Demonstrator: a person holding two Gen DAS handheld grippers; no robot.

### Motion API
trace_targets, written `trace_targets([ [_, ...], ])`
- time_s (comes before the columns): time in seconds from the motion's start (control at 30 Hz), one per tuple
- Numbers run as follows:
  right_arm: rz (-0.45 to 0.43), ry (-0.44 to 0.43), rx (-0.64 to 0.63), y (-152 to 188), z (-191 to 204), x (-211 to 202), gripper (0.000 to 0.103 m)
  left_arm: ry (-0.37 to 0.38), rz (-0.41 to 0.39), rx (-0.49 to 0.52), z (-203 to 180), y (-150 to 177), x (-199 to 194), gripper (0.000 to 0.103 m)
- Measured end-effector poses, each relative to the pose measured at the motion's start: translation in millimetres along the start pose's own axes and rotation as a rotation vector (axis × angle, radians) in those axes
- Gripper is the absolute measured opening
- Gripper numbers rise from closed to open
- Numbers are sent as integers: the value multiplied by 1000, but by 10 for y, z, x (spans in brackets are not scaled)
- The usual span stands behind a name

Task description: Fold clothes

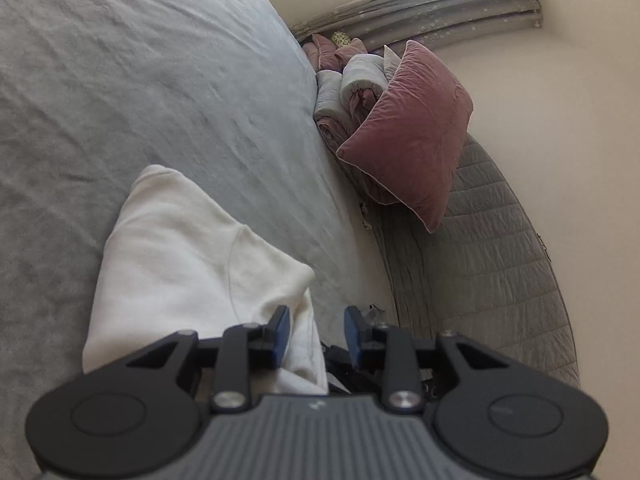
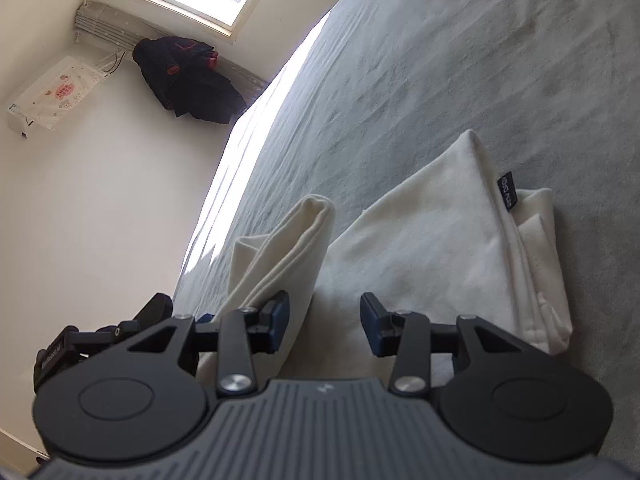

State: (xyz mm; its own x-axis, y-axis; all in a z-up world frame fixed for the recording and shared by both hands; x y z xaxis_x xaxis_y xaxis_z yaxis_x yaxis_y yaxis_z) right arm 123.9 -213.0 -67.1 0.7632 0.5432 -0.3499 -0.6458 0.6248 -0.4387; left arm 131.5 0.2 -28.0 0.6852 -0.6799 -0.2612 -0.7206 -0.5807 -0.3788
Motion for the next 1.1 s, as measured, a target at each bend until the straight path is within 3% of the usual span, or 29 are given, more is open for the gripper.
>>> trace_targets([
  [0.23, 0, -31, 83, -21, 5, -128, 44, -58, -58, 52, 117, -103, -255, 29],
  [0.37, 4, -62, 126, -27, 54, -191, 47, -149, -89, 124, 249, -181, -368, 29],
  [0.47, 12, -92, 150, -34, 101, -215, 50, -194, -65, 158, 357, -142, -369, 26],
  [0.67, 49, -106, 158, -3, 203, -154, 59, -184, -15, 210, 351, 46, -313, 25],
  [0.9, 25, -18, 19, 69, 262, -27, 59, -173, 47, 344, 209, 367, -93, 25],
  [0.93, 22, -5, -1, 79, 271, -9, 57, -176, 49, 367, 196, 400, -67, 25],
  [1.0, 15, 20, -43, 98, 289, 27, 37, -180, 51, 398, 169, 426, -38, 25],
  [1.03, 11, 33, -64, 108, 298, 45, 22, -179, 51, 406, 156, 420, -35, 25],
  [1.1, -8, 41, -99, 91, 314, 26, 18, -171, 50, 413, 116, 373, -53, 25],
])
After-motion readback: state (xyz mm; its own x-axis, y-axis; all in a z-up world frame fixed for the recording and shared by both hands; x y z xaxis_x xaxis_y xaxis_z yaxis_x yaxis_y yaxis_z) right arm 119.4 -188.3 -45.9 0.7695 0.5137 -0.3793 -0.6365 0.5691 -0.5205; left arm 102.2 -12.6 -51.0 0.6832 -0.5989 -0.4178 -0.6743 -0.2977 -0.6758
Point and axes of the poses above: each gripper's, at about its wrist camera, not at the fingertips, and x roughly the way its jaws point, z to its left, y to its underside, the point moved 7 cm from there along x, roughly the way its jaws point, and after that the axes turned 11 degrees about -z, right-handed, at the moved point
